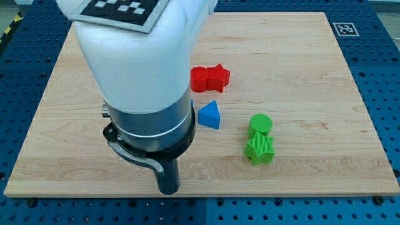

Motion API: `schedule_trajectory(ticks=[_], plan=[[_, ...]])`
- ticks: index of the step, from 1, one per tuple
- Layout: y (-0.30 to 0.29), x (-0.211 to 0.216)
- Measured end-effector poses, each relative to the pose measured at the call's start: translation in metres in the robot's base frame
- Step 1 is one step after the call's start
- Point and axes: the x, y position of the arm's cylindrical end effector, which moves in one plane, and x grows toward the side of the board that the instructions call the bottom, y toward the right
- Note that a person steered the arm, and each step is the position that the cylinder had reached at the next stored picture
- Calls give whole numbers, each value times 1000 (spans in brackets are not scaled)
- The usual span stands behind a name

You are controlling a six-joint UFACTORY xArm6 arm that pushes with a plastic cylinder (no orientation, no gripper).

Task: Move the arm to the right side

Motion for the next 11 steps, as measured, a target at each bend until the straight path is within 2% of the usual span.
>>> schedule_trajectory(ticks=[8,9,10,11], plan=[[33,0],[45,0],[113,0],[134,1]])
